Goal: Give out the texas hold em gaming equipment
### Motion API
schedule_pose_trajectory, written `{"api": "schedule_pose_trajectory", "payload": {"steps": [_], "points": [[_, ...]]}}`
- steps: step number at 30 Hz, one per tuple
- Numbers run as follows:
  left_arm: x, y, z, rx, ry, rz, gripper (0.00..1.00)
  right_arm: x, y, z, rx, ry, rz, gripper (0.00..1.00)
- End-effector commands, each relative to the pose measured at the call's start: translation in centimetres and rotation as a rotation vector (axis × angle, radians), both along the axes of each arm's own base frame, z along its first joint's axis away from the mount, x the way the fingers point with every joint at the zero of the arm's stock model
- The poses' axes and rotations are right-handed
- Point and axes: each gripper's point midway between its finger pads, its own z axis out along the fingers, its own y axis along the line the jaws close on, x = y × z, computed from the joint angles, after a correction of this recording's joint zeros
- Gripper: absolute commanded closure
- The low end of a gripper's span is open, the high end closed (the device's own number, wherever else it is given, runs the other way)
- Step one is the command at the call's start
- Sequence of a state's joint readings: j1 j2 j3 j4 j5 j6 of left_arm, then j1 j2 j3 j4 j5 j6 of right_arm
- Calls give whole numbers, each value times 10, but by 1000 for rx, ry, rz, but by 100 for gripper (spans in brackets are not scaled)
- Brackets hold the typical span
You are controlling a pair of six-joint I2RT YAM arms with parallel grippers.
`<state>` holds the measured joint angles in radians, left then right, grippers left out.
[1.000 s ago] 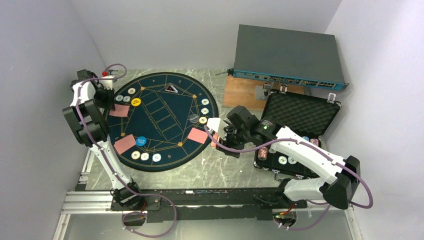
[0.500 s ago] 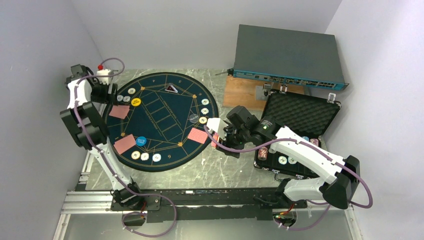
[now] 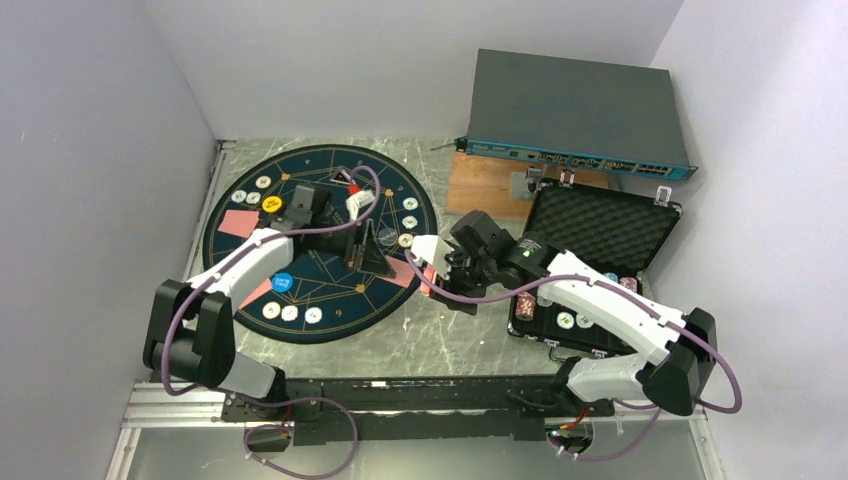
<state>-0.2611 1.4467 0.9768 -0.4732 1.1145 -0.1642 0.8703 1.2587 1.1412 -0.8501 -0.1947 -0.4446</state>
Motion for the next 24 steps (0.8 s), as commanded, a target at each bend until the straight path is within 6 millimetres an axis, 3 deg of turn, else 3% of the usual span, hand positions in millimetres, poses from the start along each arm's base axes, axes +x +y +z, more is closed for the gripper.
{"api": "schedule_pose_trajectory", "payload": {"steps": [1, 7, 15, 24], "points": [[-9, -39, 57, -159, -57, -72, 9, 10, 21, 27, 94, -59, 27, 100], [-26, -66, 61, -178, -46, -171, 8, 12, 25, 28, 100, -54, 28, 100], [-28, -84, 53, -126, -45, -209, 12, 13, 28, 32, 111, -62, 30, 100], [-17, -66, 29, -27, -17, -150, 40, 10, 21, 34, 114, -72, 22, 100]]}}
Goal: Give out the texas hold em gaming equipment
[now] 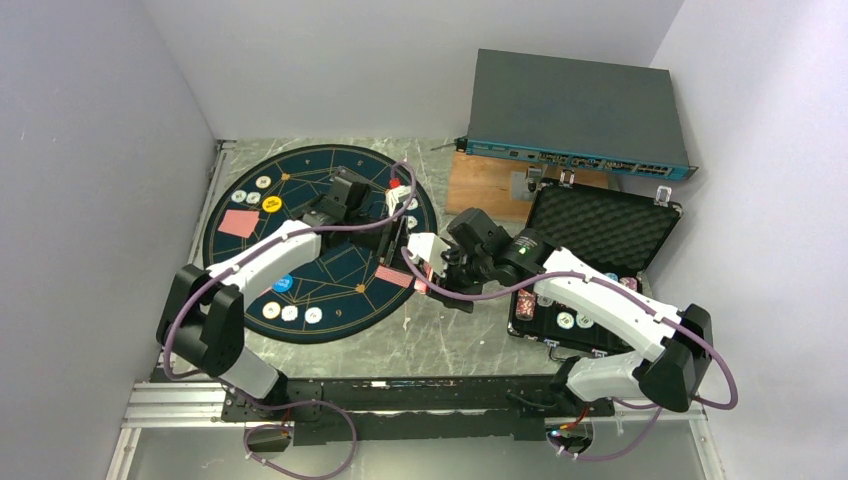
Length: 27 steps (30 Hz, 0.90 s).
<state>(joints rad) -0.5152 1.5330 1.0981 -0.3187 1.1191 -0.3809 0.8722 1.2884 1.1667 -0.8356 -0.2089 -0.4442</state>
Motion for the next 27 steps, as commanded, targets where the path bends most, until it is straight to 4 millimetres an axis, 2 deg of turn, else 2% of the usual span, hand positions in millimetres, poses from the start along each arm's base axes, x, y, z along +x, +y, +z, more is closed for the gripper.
{"api": "schedule_pose_trajectory", "payload": {"steps": [1, 5, 10, 12, 16, 18, 23, 27], "points": [[12, 15, -3, 28, -44, 52, 43, 5, 10, 31, 97, -71, 10, 100], [15, 26, 8, -5, -77, 77, 41, 2, 7, 27, 84, -63, 8, 100], [5, 26, 37, -113, -160, 52, 23, 3, 7, 24, 77, -61, 8, 100], [2, 23, 45, -134, -178, 48, 18, 3, 8, 25, 80, -62, 10, 100], [0, 8, 33, -86, -127, 30, 19, 5, 12, 30, 98, -64, 7, 100], [4, 3, 23, -54, -96, 48, 22, 6, 14, 33, 105, -68, 8, 100], [7, 6, 11, -8, -73, 46, 52, 4, 10, 36, 105, -75, 0, 100], [8, 19, 12, -18, -58, 74, 69, 2, 5, 32, 94, -76, -5, 100]]}}
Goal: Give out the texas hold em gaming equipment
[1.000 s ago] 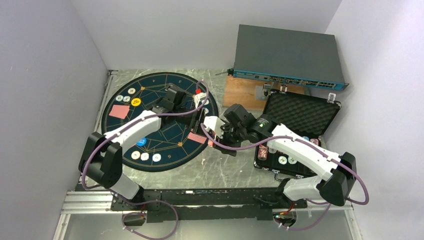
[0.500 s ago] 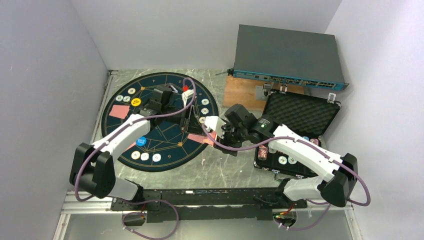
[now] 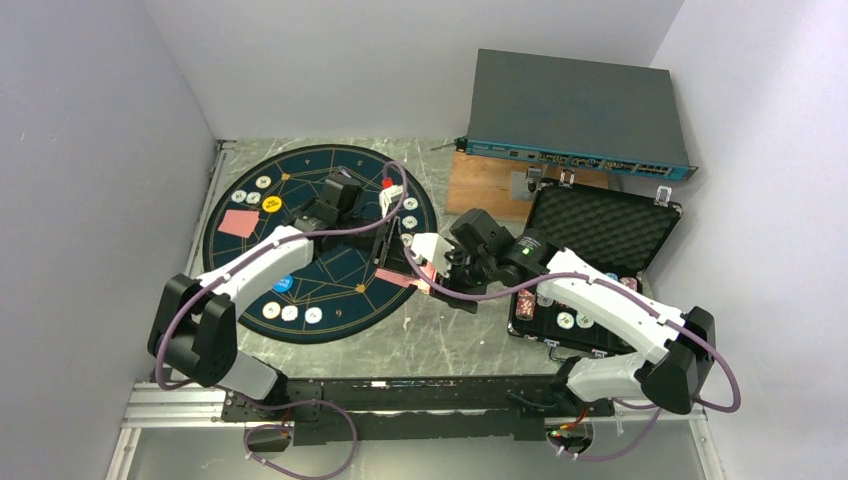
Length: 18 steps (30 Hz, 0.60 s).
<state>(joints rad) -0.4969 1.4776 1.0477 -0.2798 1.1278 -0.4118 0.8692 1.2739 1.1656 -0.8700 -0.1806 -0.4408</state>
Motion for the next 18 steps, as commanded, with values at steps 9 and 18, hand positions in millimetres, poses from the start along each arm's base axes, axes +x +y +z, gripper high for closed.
{"api": "schedule_pose_trajectory", "payload": {"steps": [9, 18], "points": [[39, 74, -20, 56, 12, 245, 100, -1, 3, 27, 102, -75, -3, 100], [59, 75, -79, 154, 101, 267, 100, -2, -1, 25, 97, -77, -15, 100]]}}
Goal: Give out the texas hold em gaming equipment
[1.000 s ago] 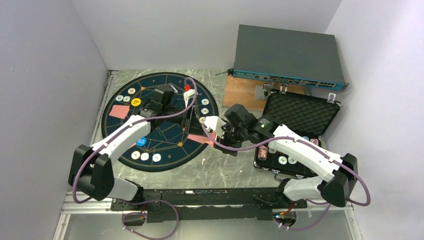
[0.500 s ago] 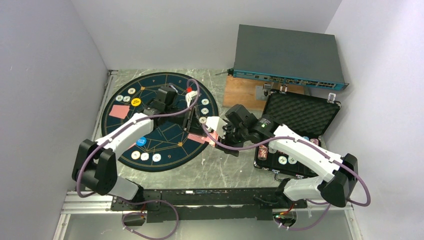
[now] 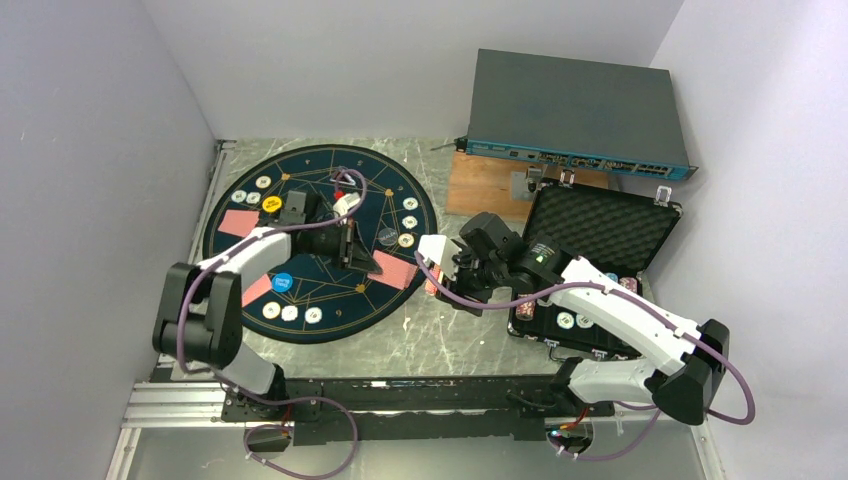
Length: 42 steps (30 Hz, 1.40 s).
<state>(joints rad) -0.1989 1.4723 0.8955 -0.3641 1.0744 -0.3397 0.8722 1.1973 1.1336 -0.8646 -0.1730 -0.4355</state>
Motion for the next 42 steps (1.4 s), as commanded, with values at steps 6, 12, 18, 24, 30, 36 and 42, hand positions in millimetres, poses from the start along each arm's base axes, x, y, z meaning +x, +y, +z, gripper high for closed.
{"api": "schedule_pose_trajectory", "payload": {"steps": [6, 12, 18, 24, 30, 36, 42], "points": [[29, -30, -47, 109, 7, -107, 100, 5, 7, 16, 59, -45, -11, 100], [45, -23, -90, 263, 47, -61, 100, 4, 6, 17, 59, -41, -9, 100], [52, -12, -115, 353, 64, -15, 91, 3, 6, 16, 62, -39, -10, 100], [57, -4, -117, 396, 57, 9, 51, 3, 7, 15, 61, -38, -6, 100], [50, 11, -74, 412, -13, 20, 10, 0, 6, 12, 64, -29, -2, 100], [37, 24, -28, 351, -69, 50, 1, 1, 5, 13, 65, -40, -1, 100], [10, -2, 49, 16, -268, -18, 0, 3, 15, 22, 106, -45, 11, 100]]}}
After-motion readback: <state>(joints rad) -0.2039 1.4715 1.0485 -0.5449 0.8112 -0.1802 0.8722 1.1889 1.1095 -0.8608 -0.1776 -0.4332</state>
